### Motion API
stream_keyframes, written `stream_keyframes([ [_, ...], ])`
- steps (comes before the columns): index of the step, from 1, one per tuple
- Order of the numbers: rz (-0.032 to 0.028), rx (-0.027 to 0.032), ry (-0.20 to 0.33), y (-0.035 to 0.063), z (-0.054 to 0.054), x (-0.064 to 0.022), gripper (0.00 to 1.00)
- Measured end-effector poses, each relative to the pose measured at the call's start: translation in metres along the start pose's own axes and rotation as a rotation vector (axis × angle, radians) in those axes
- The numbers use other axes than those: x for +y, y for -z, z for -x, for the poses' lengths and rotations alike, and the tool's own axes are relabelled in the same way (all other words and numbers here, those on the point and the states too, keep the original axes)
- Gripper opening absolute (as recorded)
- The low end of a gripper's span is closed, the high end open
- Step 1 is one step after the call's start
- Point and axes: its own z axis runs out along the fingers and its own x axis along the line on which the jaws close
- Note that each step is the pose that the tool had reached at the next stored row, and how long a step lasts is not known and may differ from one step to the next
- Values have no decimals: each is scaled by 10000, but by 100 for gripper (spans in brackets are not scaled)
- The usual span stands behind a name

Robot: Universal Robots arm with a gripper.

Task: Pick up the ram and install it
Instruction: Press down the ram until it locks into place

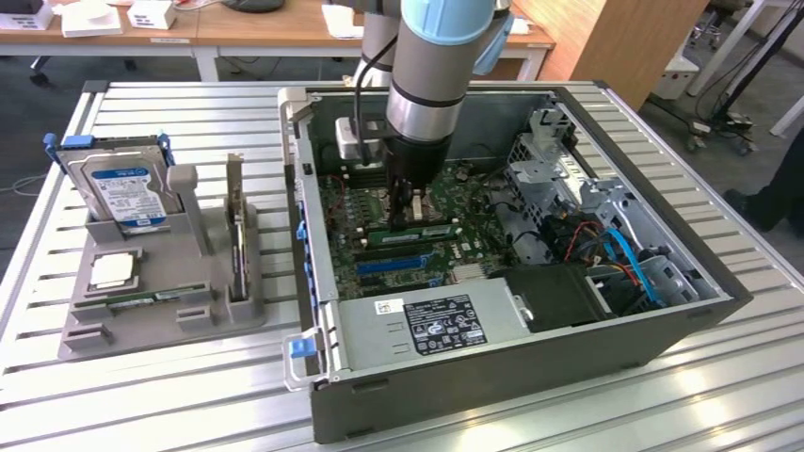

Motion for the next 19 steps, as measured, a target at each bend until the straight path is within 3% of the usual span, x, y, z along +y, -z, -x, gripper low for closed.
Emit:
stream_keyframes([
  [19, -4, -7, 1, -16, 1, -1, 10],
])
